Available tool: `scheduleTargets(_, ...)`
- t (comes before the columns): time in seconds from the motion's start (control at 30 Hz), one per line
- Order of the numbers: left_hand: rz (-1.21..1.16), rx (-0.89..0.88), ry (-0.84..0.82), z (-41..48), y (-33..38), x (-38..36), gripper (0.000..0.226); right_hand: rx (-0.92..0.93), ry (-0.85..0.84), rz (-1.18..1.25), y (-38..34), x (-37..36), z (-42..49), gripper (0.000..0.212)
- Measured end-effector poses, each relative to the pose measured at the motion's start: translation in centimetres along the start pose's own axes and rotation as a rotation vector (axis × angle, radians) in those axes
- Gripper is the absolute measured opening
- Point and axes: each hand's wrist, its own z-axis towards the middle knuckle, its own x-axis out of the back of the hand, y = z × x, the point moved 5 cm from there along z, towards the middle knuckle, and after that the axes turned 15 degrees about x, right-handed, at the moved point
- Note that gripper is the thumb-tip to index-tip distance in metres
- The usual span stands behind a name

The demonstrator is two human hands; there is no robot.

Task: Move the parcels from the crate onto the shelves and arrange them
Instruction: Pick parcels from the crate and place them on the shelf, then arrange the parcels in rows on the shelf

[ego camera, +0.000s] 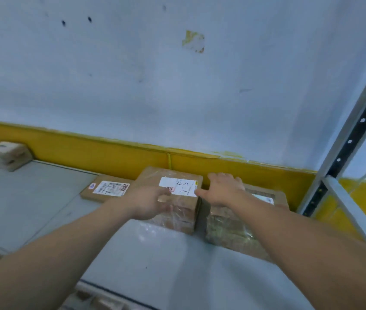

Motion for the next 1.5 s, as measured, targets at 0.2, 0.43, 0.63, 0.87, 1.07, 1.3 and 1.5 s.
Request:
scheduleTargets(0.2,-0.005,0.097,0.104,-5.8,-8.7,3.8,0.058,0.233,0.093,-0.047,-12.4,5.8,3.5,0.078)
scheduleTargets(0.43,-0.052,0.298,0.187,-13.3,-26.4,7.6,0.059,0.46,0.166,-0.028,-32.9,9.1,6.3,0.078)
scheduleTargets(0.63,-0.126,0.512,0.194,-20.3,-42.1,8.6,0.059,0.68,0.159,0.027,-51.1,8.8,6.8,0.073)
scheduleTargets(0.87,-0.209,0.73,0.22,-26.3,-55.8,6.9,0.052,0.895,0.1,-0.02,-68.4,5.8,7.7,0.076)
scheduleTargets(1.07,-0.308,0.896,0.205,-27.6,-66.0,4.7,0.056,1.04,0.032,-0.061,-80.8,2.7,11.1,0.069)
scheduleTargets(1.3,-0.356,1.022,0.243,-23.3,-79.3,5.4,0.055,1.174,0.018,-0.067,-93.3,1.1,19.3,0.063)
scheduleTargets(1.5,-0.387,1.111,0.236,-20.9,-88.9,6.3,0.053,1.251,-0.051,-0.101,-103.2,-0.5,25.5,0.06)
